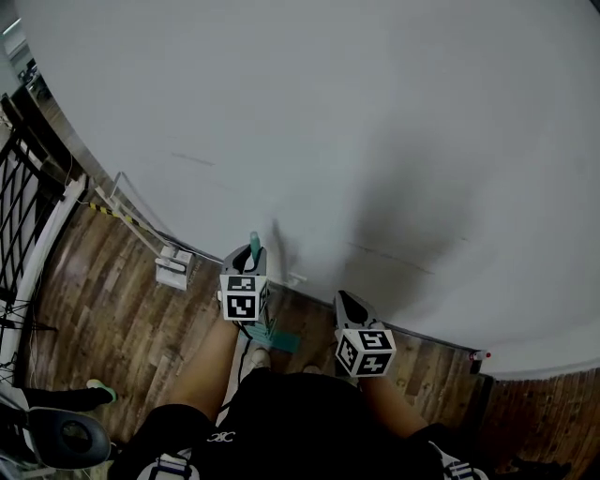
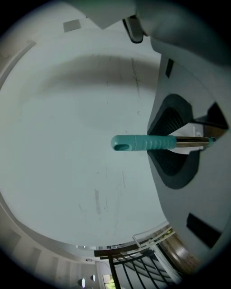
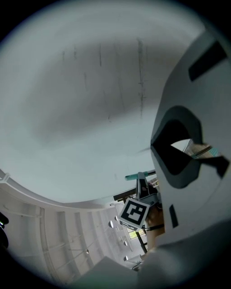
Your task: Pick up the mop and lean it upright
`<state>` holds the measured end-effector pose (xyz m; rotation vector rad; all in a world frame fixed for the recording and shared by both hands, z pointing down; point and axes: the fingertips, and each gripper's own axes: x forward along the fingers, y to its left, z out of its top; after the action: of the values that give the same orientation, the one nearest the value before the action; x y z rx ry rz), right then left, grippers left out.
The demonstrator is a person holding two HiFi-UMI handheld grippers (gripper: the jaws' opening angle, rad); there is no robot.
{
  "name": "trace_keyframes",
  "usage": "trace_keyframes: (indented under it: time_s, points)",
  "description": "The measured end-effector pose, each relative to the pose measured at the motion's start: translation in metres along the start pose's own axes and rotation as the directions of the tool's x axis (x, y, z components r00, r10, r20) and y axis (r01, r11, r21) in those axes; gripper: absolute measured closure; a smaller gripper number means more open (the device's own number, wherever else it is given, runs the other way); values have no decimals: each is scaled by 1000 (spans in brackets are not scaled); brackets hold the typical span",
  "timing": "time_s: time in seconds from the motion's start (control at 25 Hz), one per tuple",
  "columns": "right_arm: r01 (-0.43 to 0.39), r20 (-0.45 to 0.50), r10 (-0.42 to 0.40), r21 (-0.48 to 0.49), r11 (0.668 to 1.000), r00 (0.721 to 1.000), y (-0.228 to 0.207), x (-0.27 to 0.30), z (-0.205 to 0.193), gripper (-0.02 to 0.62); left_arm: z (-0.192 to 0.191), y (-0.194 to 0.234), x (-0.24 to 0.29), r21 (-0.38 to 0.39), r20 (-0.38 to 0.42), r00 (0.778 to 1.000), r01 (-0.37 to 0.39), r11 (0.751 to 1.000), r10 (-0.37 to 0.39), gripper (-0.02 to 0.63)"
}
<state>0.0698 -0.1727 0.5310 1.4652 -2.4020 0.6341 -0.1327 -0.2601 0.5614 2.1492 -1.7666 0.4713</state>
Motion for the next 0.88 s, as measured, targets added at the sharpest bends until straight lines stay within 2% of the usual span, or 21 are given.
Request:
trace_keyframes:
  time_s: [0.4,0.68,0.88]
  points:
    - [-164,-50,161,-66,984,986,50,32,-3,582,-21,-3,-68,-14,31,1000,-1,1000,1,509]
    - [-212,-69,206,-87,973,976,68,45,-2,583,-34,20,-102,-62,44,998,-45,997,47,509]
    - [-233,-78,226,-98,968,971,80,49,-6,583,-37,25,-107,-65,38,999,-26,998,28,509]
